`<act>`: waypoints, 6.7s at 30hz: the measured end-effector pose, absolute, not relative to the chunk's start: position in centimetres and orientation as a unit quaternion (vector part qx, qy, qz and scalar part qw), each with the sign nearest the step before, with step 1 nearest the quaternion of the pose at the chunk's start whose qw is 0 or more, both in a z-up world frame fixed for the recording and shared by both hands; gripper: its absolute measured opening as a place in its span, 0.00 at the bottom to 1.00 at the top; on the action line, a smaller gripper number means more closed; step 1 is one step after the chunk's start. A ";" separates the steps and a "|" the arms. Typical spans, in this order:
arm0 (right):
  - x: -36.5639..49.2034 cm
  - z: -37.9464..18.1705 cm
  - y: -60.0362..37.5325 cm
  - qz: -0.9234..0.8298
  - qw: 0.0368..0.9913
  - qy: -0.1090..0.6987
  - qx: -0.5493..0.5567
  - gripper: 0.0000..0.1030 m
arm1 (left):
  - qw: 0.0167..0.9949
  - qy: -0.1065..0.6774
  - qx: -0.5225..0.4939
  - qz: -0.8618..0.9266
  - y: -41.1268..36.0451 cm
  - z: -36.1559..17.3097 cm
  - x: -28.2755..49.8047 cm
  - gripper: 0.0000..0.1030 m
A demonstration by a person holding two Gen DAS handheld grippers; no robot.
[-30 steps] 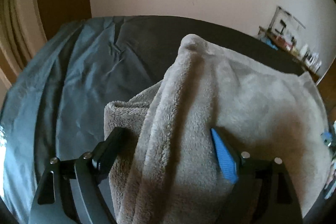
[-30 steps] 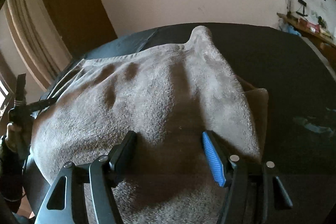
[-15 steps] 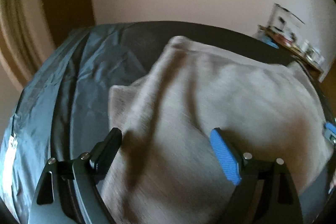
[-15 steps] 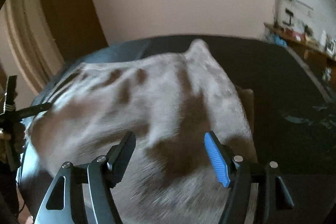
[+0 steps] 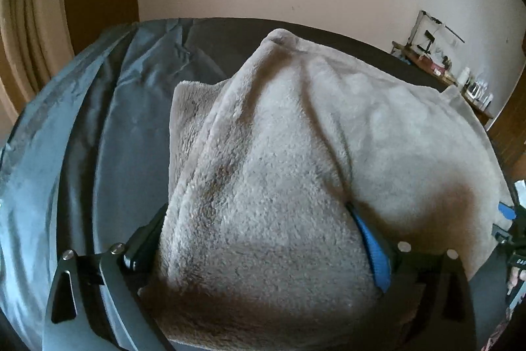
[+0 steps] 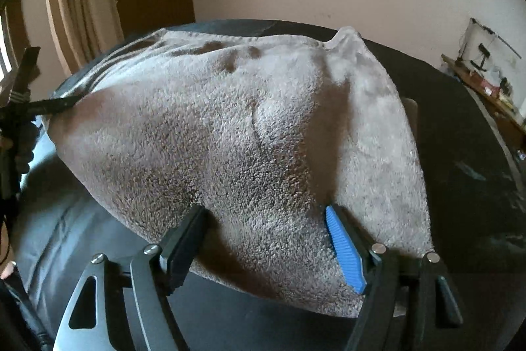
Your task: Fold clothes
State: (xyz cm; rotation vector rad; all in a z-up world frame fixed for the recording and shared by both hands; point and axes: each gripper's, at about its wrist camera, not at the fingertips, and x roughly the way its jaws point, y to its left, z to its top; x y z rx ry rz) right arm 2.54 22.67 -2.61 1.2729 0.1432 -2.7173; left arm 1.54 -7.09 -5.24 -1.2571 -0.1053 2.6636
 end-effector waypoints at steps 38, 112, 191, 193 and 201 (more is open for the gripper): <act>6.3 -0.1 25.6 -0.920 0.019 -0.109 0.377 0.81 | 0.149 0.009 -0.374 0.915 -0.6 -0.8 0.9 1.00; 3.3 5.0 24.7 -0.902 0.071 -0.371 0.210 0.28 | 0.097 -0.101 -0.412 0.900 -4.9 -3.2 -0.5 1.00; 1.1 -7.6 32.1 -0.837 -0.003 -0.487 0.250 0.44 | 0.125 -0.098 -0.406 0.900 -4.6 -2.2 0.1 1.00; 0.9 -8.3 32.3 -0.833 -0.004 -0.491 0.254 0.59 | 0.125 -0.097 -0.406 0.900 -4.6 -2.2 0.1 1.00; 0.0 -9.6 32.2 -0.830 0.037 -0.499 0.247 0.37 | 0.122 -0.100 -0.407 0.900 -4.8 -2.3 0.0 1.00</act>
